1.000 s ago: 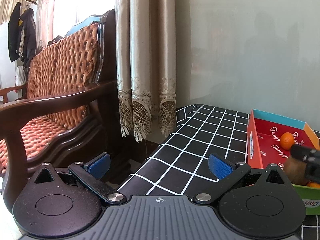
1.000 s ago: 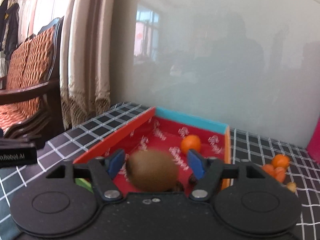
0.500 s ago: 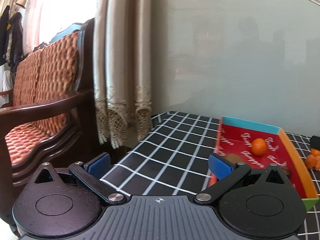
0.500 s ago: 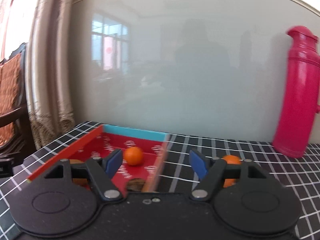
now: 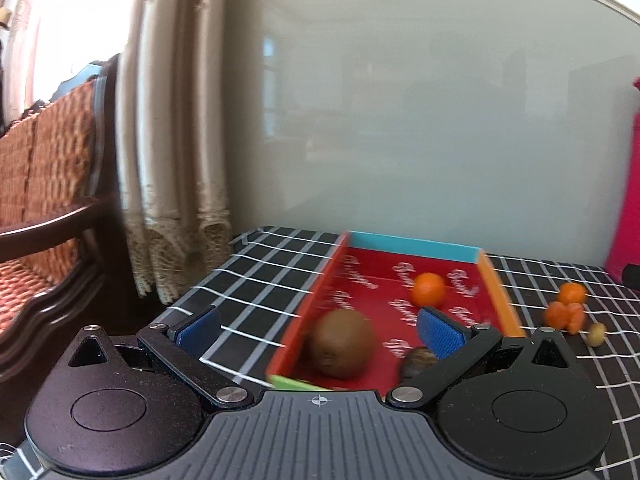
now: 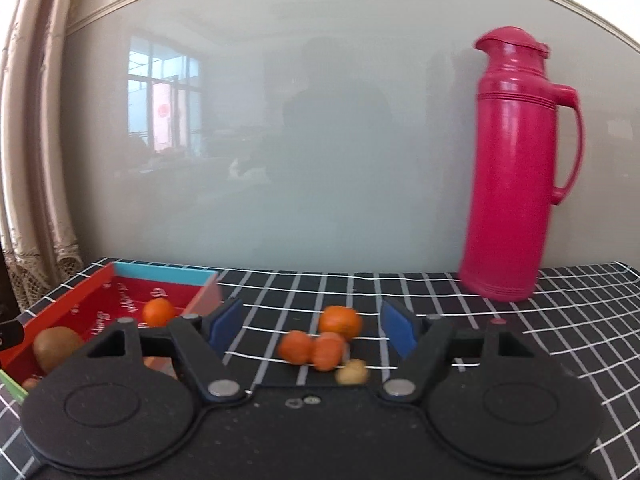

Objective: Organize fruits
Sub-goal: 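Grasp the small yellow round fruit with the left gripper, then carry the yellow fruit into the red box and open the left gripper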

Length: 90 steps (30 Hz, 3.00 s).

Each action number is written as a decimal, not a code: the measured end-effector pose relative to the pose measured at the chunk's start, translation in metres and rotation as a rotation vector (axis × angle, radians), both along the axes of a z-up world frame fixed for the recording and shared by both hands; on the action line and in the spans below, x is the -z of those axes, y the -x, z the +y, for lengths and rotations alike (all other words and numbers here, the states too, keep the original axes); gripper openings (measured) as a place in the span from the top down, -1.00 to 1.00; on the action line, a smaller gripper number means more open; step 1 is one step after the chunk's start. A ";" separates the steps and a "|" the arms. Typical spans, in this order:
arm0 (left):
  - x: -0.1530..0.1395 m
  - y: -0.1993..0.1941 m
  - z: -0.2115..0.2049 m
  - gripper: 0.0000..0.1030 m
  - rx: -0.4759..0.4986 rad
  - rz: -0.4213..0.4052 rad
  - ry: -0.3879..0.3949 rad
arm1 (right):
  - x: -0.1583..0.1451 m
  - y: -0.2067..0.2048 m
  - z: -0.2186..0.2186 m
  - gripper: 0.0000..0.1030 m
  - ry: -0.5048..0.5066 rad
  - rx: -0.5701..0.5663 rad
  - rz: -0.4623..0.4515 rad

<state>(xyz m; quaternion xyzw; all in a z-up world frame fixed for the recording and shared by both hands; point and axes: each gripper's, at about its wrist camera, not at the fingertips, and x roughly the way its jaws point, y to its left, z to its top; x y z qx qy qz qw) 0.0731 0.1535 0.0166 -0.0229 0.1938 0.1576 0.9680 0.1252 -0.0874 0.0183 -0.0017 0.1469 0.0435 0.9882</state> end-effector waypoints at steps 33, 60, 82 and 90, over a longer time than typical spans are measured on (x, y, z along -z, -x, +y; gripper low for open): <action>0.032 -0.074 -0.208 -0.44 0.404 0.118 -0.018 | 0.026 0.002 -0.195 -0.46 -0.102 0.374 0.030; 0.058 -0.135 -0.249 0.50 0.401 0.222 -0.002 | 0.042 -0.017 -0.238 -0.46 0.009 0.513 0.111; 0.002 -0.063 -0.172 0.50 0.341 0.081 -0.014 | 0.030 -0.022 -0.189 -0.46 0.003 0.437 0.098; -0.010 -0.041 -0.112 0.50 0.236 0.057 -0.036 | 0.022 -0.026 -0.141 -0.47 0.002 0.353 0.079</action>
